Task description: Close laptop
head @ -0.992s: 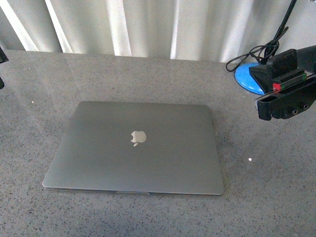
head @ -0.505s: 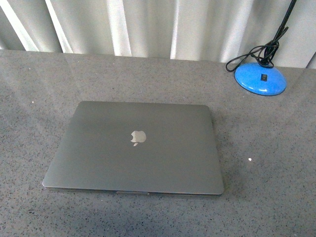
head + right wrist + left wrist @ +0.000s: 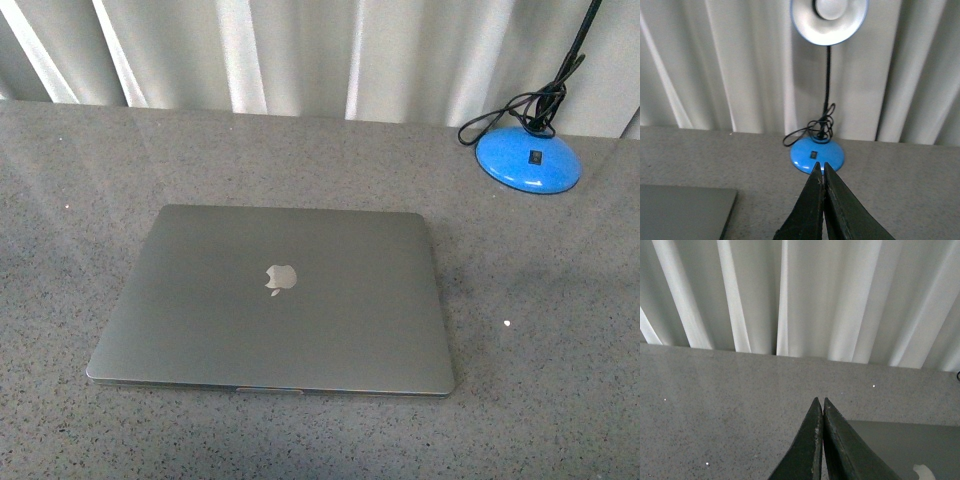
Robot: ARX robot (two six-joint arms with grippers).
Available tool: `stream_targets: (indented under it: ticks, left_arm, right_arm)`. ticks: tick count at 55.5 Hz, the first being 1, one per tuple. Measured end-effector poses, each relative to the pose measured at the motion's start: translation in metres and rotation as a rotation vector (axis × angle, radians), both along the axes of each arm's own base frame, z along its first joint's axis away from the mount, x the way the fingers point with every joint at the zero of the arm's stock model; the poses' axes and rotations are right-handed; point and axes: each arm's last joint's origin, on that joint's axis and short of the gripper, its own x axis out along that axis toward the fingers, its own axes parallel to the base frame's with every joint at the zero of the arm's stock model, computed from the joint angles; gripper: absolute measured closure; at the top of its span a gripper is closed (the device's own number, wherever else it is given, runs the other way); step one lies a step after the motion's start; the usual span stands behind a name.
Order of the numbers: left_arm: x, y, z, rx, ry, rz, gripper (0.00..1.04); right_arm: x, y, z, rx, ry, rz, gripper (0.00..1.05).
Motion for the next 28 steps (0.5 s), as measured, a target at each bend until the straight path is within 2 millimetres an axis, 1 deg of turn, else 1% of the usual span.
stream_targets:
  ticks: [5,11,28]
  left_arm:
    - [-0.006,0.0,0.004,0.0,-0.019,0.0,1.01]
    - [-0.012,0.0,0.004,0.0,-0.014,0.0,1.01]
    - [-0.025,0.0,0.01,0.0,-0.036,0.0,1.01]
  right_arm:
    - [-0.005,-0.004,0.003,0.001,-0.012,-0.025,1.04]
    - [-0.01,-0.004,0.005,0.002,-0.016,-0.022,1.04]
    - [-0.023,-0.004,0.01,0.004,-0.032,-0.022,1.04]
